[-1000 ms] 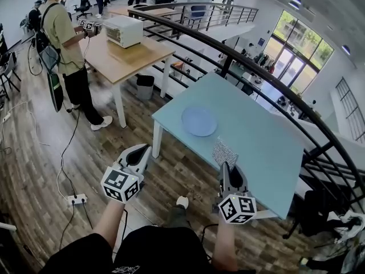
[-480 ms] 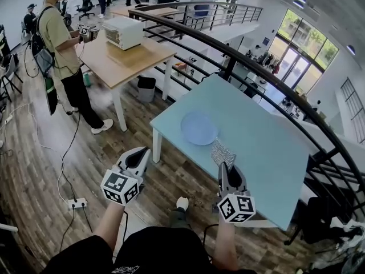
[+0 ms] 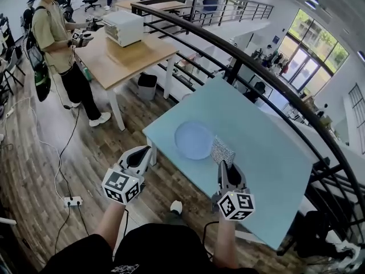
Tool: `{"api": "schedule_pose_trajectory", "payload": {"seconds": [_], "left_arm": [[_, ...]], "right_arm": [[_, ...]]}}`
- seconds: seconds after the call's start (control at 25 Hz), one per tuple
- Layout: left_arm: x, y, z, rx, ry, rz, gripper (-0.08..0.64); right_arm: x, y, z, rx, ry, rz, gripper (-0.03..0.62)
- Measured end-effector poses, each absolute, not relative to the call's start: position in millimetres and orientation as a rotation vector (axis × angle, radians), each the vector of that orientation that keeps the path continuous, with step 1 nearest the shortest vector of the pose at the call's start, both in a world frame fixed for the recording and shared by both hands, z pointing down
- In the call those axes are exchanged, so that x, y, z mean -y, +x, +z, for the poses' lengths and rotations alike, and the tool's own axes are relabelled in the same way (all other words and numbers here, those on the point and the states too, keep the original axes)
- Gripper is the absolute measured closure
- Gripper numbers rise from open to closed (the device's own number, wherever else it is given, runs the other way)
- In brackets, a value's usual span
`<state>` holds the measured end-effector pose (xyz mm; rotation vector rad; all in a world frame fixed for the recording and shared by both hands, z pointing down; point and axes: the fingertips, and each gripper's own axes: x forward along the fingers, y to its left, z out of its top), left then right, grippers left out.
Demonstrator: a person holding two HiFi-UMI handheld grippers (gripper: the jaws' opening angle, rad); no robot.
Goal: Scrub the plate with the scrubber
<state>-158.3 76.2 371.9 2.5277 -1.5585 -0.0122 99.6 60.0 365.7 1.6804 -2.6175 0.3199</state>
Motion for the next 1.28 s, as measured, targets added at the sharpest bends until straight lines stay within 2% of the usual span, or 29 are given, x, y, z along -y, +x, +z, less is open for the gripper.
{"api": "schedule_pose_trajectory", "payload": {"seconds": [0.68,1.28], "left_arm": [[60.1,-66.8,404.4,1.532,2.454,0.065,0.552],[80.4,-79.6,451.0,1.564,2.332,0.199,0.552]], "right_arm": [[74.3,156.7,435.4,2.633,1.462,0.503,0.512],[100.0,166.8,475.9,2.58,1.41,0.619,0.512]]}}
